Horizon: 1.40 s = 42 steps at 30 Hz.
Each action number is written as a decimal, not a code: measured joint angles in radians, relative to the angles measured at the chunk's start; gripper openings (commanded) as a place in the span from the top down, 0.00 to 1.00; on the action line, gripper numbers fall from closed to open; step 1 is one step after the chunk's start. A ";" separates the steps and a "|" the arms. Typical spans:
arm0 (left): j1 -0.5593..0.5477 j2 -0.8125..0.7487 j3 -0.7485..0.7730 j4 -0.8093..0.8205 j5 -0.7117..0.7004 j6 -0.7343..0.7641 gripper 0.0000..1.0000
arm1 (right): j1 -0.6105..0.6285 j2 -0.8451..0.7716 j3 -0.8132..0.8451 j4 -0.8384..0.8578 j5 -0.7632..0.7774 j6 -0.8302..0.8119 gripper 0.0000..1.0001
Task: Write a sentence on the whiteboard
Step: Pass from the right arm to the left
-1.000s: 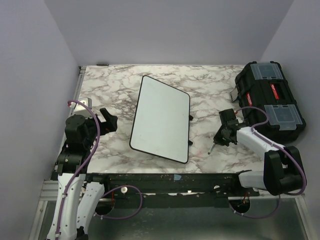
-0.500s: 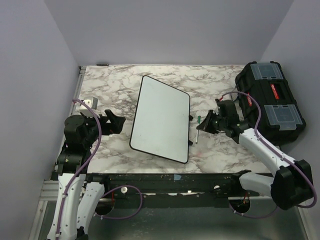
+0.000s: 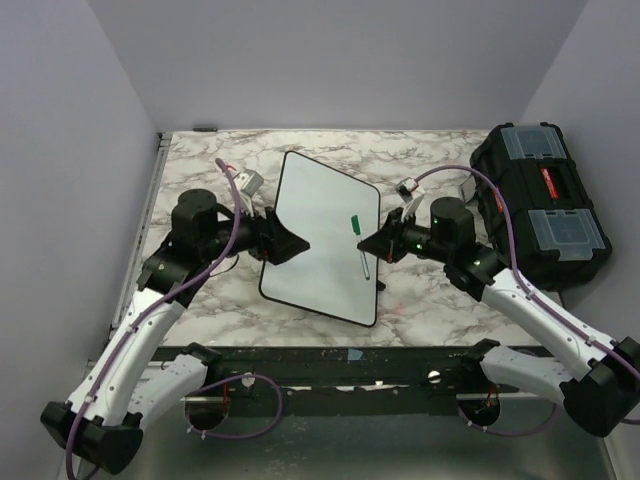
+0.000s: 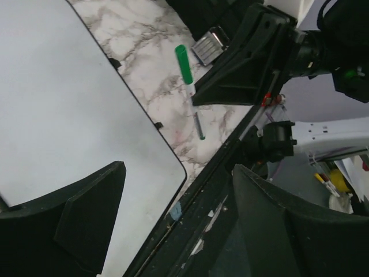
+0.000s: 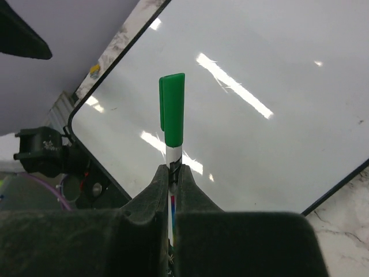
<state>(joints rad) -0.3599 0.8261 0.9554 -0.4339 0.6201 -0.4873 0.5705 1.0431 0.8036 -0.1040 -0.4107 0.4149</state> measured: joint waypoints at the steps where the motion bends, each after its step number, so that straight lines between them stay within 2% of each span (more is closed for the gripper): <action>1: -0.028 0.031 0.018 0.008 0.007 -0.012 0.27 | 0.016 0.000 0.002 0.001 -0.003 -0.015 0.99; 5: -0.092 0.132 0.087 0.038 0.024 -0.044 0.32 | 0.083 0.001 0.013 0.002 -0.011 -0.077 0.99; 9: -0.144 0.253 0.187 0.036 0.025 -0.048 0.42 | 0.119 -0.003 0.013 0.003 -0.011 -0.109 0.99; 12: -0.177 0.352 0.255 0.034 0.033 -0.048 0.44 | 0.132 -0.020 0.013 0.004 -0.011 -0.126 0.99; 20: -0.240 0.481 0.315 -0.015 0.051 -0.032 0.54 | 0.138 -0.061 0.013 0.003 -0.011 -0.157 0.99; 23: -0.251 0.498 0.332 -0.024 0.051 -0.028 0.65 | 0.142 -0.061 0.013 0.002 -0.011 -0.161 0.99; 28: -0.253 0.514 0.354 -0.035 0.051 -0.011 0.92 | 0.144 -0.062 0.013 0.002 -0.010 -0.163 0.99; 29: -0.256 0.517 0.358 -0.041 0.052 -0.006 0.99 | 0.144 -0.063 0.012 0.002 -0.010 -0.162 0.99; 32: -0.258 0.519 0.361 -0.051 0.055 0.005 1.00 | 0.144 -0.067 0.003 0.007 -0.009 -0.160 0.99; 33: -0.258 0.519 0.361 -0.054 0.054 0.007 1.00 | 0.144 -0.069 -0.002 0.012 -0.010 -0.155 0.96; 36: -0.258 0.518 0.358 -0.054 0.055 0.002 1.00 | 0.148 -0.076 -0.019 0.034 -0.003 -0.130 0.36; 37: -0.258 0.517 0.356 -0.052 0.054 -0.001 1.00 | 0.148 -0.077 -0.022 0.039 0.002 -0.113 0.28; 39: -0.257 0.514 0.354 -0.050 0.054 -0.010 1.00 | 0.148 -0.078 -0.025 0.052 0.015 -0.092 0.21; 42: -0.257 0.496 0.356 -0.046 0.048 -0.018 1.00 | 0.148 -0.078 -0.031 0.077 0.039 -0.043 0.20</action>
<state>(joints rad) -0.6174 1.3220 1.3113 -0.4801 0.6678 -0.5056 0.7189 0.9649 0.7731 -0.0273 -0.3721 0.3717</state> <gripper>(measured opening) 0.153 0.784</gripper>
